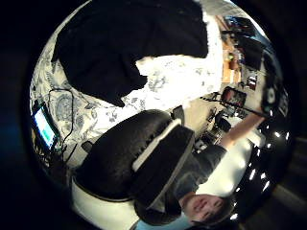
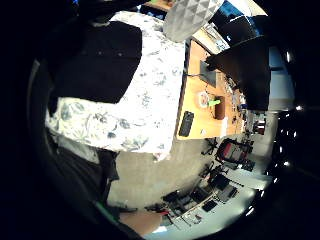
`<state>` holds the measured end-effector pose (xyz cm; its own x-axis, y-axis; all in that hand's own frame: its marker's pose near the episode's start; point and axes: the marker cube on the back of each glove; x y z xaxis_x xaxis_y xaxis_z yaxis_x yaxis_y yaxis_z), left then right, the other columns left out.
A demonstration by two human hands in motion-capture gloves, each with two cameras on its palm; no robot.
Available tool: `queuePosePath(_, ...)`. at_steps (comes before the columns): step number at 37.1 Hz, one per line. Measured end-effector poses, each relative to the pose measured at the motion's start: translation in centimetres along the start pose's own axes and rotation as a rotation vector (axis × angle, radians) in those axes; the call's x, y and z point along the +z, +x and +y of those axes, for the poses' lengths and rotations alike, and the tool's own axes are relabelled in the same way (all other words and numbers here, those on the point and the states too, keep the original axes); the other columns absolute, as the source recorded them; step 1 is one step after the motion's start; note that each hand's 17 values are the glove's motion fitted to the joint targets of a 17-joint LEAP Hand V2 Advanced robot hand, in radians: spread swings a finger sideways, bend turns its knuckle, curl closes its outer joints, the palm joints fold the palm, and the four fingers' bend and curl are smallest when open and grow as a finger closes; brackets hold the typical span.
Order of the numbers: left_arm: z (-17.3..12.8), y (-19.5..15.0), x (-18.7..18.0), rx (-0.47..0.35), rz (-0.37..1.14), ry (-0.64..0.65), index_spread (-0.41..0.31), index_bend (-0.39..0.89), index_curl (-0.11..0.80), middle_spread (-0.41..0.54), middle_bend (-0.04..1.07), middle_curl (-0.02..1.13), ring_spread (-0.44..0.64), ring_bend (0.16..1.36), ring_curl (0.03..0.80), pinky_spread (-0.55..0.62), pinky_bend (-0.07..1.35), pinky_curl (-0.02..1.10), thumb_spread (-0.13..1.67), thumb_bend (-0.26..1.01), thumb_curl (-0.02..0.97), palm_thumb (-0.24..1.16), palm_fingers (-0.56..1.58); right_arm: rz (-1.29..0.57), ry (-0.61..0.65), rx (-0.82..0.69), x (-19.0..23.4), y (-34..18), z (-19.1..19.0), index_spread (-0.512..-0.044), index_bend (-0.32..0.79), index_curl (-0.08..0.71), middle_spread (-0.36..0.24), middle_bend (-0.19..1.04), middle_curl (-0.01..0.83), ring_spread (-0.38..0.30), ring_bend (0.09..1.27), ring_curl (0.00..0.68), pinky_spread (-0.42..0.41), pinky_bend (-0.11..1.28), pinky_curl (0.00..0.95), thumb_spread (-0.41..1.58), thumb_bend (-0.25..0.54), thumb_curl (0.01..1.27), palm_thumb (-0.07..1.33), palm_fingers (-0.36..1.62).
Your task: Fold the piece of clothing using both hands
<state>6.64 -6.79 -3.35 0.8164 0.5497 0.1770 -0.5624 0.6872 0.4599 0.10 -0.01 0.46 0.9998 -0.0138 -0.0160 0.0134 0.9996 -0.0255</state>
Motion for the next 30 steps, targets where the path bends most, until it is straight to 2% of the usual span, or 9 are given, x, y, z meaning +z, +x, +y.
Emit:
queuePosePath(2,-3.2,0.5,1.5,0.123,0.006,0.054,0.059,0.02,0.003,0.198,0.11,0.04,0.26,0.54,0.142,0.28,0.63,0.19,0.52,-0.03,0.035,-0.02,0.21,0.005,-0.019,-0.007,0.4,0.0,0.0,-0.211,0.15,0.101,-0.006,0.25,0.112,0.027,0.4,0.132,0.146,0.41,0.149,0.63,0.333,0.11,0.51,0.55)
queuePosePath(4,-5.2,1.0,3.2,0.145,0.002,0.014,0.079,0.03,0.001,0.246,0.12,0.05,0.31,0.58,0.17,0.32,0.7,0.23,0.6,-0.03,0.05,-0.02,0.15,0.011,-0.042,-0.007,0.8,0.1,0.1,-0.237,0.15,0.126,-0.006,0.25,0.136,0.031,0.41,0.159,0.165,0.42,0.176,0.73,0.339,0.13,0.53,0.54)
queuePosePath(10,-0.9,1.8,6.1,-0.015,-0.133,-0.291,0.137,0.0,-0.014,0.392,0.13,0.06,0.44,0.69,0.219,0.4,0.91,0.31,0.71,-0.02,0.106,0.01,-0.03,0.04,-0.087,0.015,2.6,1.6,-0.8,-0.28,0.14,0.166,-0.01,0.25,0.19,0.037,0.42,0.201,0.198,0.42,0.22,0.96,0.328,0.16,0.55,0.51)
queuePosePath(15,-1.2,1.7,5.5,-0.041,-0.168,-0.243,0.182,0.04,-0.003,0.477,0.19,0.08,0.52,0.74,0.228,0.43,0.96,0.33,0.84,0.04,0.152,0.13,-0.06,0.071,-0.109,0.038,4.4,2.8,-1.9,-0.298,0.14,0.186,-0.011,0.25,0.223,0.04,0.42,0.221,0.212,0.42,0.242,1.06,0.306,0.19,0.57,0.5)
queuePosePath(18,-2.8,1.2,4.6,-0.092,-0.241,-0.072,0.151,0.11,0.025,0.405,0.24,0.11,0.44,0.8,0.243,0.34,0.9,0.31,0.99,0.14,0.188,0.3,0.18,0.064,-0.116,0.034,5.3,2.7,-1.9,-0.304,0.13,0.196,-0.012,0.25,0.241,0.041,0.41,0.23,0.216,0.42,0.254,1.11,0.29,0.2,0.57,0.5)
queuePosePath(23,-5.8,0.6,3.0,-0.083,-0.38,0.249,0.043,0.13,0.073,0.163,0.25,0.15,0.18,0.82,0.261,0.01,0.9,0.31,1.15,0.22,0.236,0.45,0.55,0.049,-0.152,0.018,7.3,2.2,-1.9,-0.31,0.13,0.21,-0.012,0.24,0.266,0.034,0.42,0.247,0.221,0.42,0.268,1.16,0.263,0.22,0.58,0.51)
queuePosePath(26,-7.1,-0.1,1.9,-0.102,-0.426,0.34,-0.016,0.13,0.098,0.058,0.25,0.18,0.04,0.8,0.271,-0.13,0.89,0.32,1.2,0.25,0.258,0.51,0.69,0.052,-0.188,0.008,9.7,2.2,-3.1,-0.311,0.13,0.218,-0.012,0.23,0.278,0.033,0.42,0.257,0.222,0.42,0.277,1.18,0.247,0.23,0.59,0.51)
queuePosePath(29,-8.0,-0.5,0.8,-0.094,-0.389,0.356,-0.096,0.2,0.143,-0.076,0.36,0.24,-0.14,0.76,0.278,-0.28,0.84,0.31,1.21,0.31,0.302,0.64,1.05,0.064,-0.244,-0.009,12.3,1.6,-4.1,-0.312,0.13,0.224,-0.013,0.22,0.289,0.032,0.42,0.265,0.217,0.42,0.287,1.17,0.239,0.24,0.62,0.51)
queuePosePath(30,-8.0,-0.6,0.6,-0.088,-0.362,0.335,-0.101,0.16,0.146,-0.091,0.32,0.23,-0.16,0.74,0.275,-0.3,0.83,0.3,1.22,0.3,0.303,0.63,1.01,0.068,-0.264,-0.014,13.1,1.4,-4.4,-0.312,0.13,0.226,-0.013,0.22,0.292,0.031,0.42,0.267,0.216,0.42,0.289,1.18,0.233,0.25,0.62,0.51)
